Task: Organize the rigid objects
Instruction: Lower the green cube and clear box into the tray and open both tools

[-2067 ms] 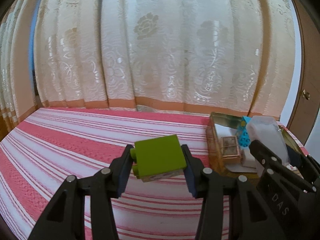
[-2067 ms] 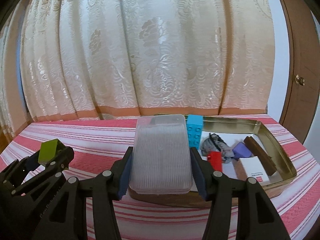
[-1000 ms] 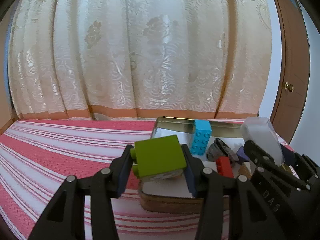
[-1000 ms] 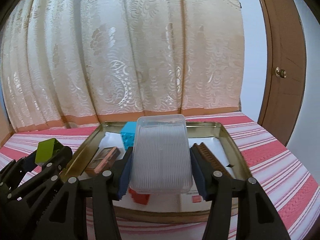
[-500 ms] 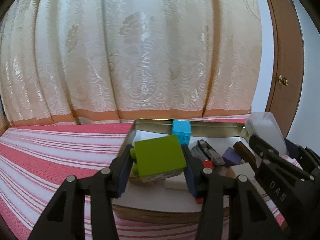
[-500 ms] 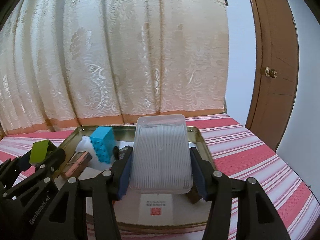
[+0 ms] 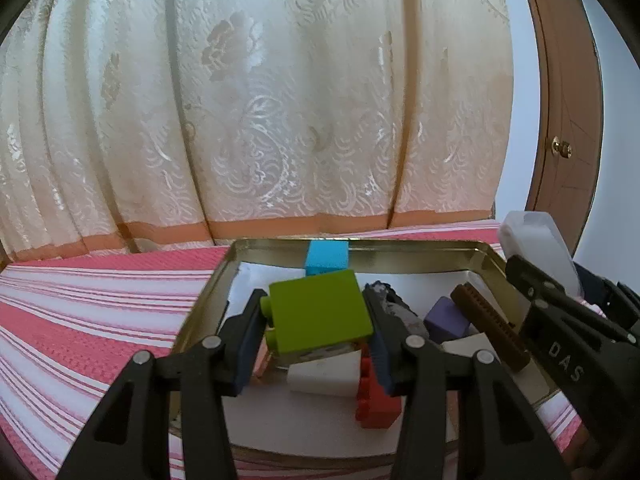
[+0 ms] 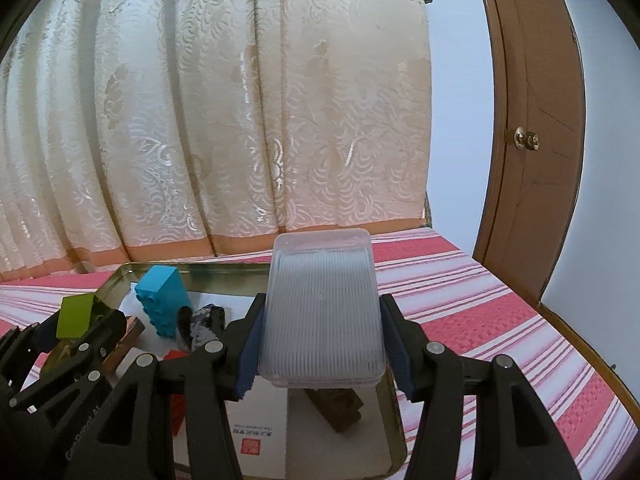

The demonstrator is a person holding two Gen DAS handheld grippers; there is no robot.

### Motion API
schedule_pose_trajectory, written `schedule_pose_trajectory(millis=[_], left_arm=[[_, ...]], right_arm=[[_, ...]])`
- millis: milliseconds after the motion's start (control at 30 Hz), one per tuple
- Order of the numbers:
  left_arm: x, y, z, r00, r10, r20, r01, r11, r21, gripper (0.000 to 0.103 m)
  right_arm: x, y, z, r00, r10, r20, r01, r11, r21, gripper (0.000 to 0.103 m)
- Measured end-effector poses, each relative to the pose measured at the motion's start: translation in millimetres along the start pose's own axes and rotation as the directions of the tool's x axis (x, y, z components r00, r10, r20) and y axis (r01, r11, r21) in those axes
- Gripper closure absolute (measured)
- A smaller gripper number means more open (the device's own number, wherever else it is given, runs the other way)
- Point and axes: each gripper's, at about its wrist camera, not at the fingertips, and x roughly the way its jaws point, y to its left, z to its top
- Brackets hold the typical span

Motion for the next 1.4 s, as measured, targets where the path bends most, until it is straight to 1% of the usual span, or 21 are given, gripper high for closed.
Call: schedule_pose_trajectory(millis=[600, 1000, 1400], left_arm=[[11, -3, -2, 0.999, 0.008, -0.04, -0.007, 1.0, 0.007, 0.056], [23, -4, -3, 0.994, 0.019, -0.107, -0.017, 1.0, 0.019, 0.056], [33, -3, -2, 0.986, 0.024, -0.162, -0.021, 1.0, 0.02, 0.056]], right_arm=[[14, 6, -2, 0.999, 0.005, -0.046, -0.006, 1.0, -0.01, 0.046], [28, 9, -8, 0.994, 0.011, -0.113, -0.014, 1.0, -0.024, 0.046], [34, 15, -9, 0.989, 0.026, -0.147, -0.031, 0.999, -0.029, 0.046]])
